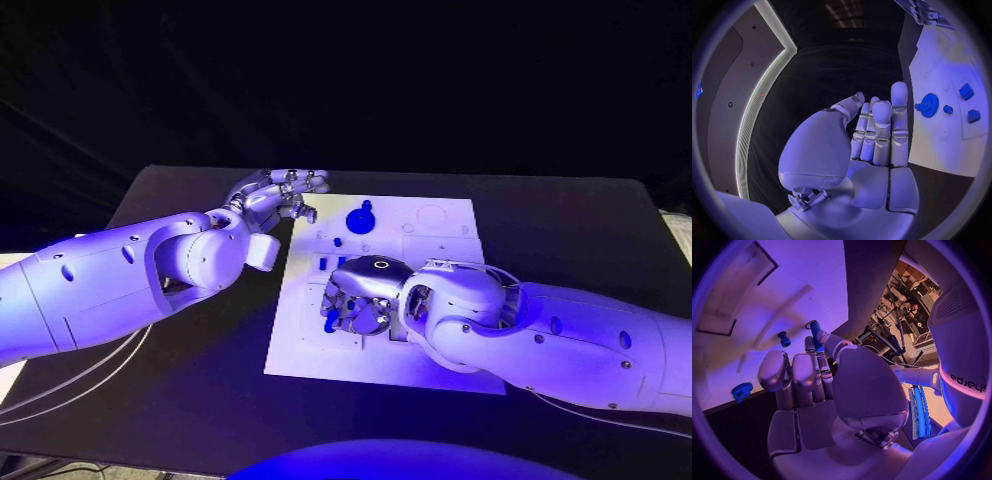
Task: Assemble the parts on the task board
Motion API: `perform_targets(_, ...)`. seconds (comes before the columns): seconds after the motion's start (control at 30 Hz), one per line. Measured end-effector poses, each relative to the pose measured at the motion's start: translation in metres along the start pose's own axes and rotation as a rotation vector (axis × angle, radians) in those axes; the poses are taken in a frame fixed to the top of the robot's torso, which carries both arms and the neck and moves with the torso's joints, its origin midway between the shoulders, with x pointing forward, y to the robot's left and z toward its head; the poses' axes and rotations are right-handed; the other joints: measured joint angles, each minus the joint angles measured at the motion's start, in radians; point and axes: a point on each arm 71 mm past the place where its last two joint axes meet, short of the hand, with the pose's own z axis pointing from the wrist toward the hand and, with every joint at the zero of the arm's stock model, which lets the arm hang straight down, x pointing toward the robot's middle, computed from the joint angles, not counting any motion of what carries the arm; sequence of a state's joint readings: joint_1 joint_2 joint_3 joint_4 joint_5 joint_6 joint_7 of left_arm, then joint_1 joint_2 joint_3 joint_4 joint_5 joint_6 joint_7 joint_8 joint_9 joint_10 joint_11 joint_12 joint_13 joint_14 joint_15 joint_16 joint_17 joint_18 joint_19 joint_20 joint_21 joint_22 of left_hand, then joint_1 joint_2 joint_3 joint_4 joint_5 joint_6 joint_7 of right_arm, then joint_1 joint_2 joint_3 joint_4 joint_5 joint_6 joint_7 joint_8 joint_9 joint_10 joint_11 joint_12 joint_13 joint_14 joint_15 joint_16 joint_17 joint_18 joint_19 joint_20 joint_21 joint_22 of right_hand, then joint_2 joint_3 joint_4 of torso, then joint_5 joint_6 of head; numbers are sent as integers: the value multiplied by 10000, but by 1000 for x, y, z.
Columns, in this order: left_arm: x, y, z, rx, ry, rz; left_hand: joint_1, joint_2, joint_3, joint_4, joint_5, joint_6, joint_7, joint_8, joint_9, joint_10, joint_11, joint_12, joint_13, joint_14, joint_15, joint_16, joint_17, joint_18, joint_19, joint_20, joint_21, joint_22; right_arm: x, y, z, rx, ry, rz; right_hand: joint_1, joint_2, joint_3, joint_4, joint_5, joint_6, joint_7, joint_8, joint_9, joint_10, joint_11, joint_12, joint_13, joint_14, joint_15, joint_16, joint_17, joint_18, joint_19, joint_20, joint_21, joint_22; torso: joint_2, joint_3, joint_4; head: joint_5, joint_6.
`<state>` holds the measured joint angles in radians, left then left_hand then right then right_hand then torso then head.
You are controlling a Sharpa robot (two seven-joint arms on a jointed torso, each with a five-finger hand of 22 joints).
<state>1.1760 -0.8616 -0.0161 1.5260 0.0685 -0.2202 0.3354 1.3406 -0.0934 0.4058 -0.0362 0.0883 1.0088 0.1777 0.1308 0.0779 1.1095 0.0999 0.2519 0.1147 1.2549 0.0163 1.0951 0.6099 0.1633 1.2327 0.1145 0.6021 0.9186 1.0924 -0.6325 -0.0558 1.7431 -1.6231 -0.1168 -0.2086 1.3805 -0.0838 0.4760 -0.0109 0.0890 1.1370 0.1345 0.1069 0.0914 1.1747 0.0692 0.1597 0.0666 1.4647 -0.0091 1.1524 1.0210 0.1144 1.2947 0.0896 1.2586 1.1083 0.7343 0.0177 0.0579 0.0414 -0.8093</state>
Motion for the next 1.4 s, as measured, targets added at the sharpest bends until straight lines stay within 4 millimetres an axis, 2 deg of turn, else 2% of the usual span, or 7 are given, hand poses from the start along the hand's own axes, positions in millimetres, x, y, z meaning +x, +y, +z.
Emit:
perform_targets(1.17, 0, 0, 0, -26, 15, -6, 0, 0, 0, 0, 0, 0, 0, 0, 0, 0, 0, 0, 6, 0, 0, 0, 1, -1, 0, 0, 0, -8, 2, -2, -3, 169, -48, -302, 8, 7, -1, -1, -28, -29, 20, -11, 2, -1, 1, -2, -12, 0, 0, -1, -4, 3, 0, 0, 41, 20, 5, -1, 4, -41, -1)
perform_targets(1.4, -1, 0, 0, -32, 20, -7, 0, 0, 0, 0, 0, 0, 0, 0, 0, 0, 0, 0, 6, 0, 0, 0, 0, -1, 0, 0, 0, -7, 2, -2, -4, 199, -47, -300, 8, 7, -1, -1, -3, -12, -25, -7, 4, -1, 1, -21, -7, 0, 0, -1, -5, 3, 0, 0, 41, 20, 5, -1, 0, -39, -5)
